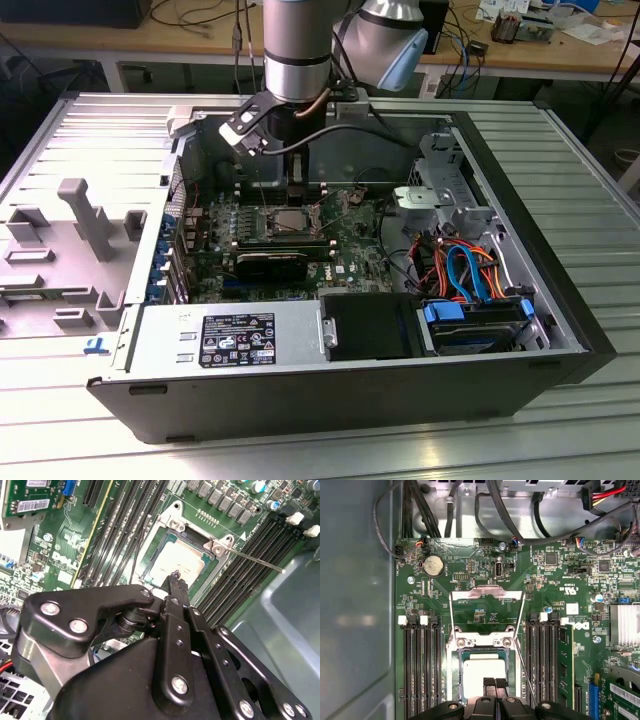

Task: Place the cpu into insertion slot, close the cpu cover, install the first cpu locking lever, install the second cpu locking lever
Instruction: 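Place the cpu into insertion slot, then close the cpu cover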

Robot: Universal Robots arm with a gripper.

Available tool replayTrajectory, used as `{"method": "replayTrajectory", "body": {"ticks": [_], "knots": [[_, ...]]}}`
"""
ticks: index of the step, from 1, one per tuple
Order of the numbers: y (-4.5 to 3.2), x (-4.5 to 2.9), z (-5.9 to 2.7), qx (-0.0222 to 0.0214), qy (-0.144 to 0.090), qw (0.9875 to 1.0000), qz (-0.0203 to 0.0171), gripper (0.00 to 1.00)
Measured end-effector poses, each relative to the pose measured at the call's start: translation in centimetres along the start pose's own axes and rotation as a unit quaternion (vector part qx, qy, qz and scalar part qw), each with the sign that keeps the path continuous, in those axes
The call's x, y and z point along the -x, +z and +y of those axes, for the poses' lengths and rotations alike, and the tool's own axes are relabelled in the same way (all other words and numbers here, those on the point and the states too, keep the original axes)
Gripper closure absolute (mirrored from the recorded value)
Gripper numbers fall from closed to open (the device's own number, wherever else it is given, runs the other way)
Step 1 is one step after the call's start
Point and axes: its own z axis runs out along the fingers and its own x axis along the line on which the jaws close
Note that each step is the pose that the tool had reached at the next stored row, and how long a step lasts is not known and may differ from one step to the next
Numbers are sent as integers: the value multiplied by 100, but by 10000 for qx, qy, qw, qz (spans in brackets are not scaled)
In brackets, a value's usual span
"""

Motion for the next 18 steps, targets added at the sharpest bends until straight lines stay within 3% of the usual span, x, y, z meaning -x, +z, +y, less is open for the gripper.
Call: {"method": "replayTrajectory", "body": {"ticks": [9, 18], "knots": [[-144, 9, 1, 0, 0, 10000, 0, 89], [-163, 10, 1, 0, 0, 10000, 0, 89]]}}
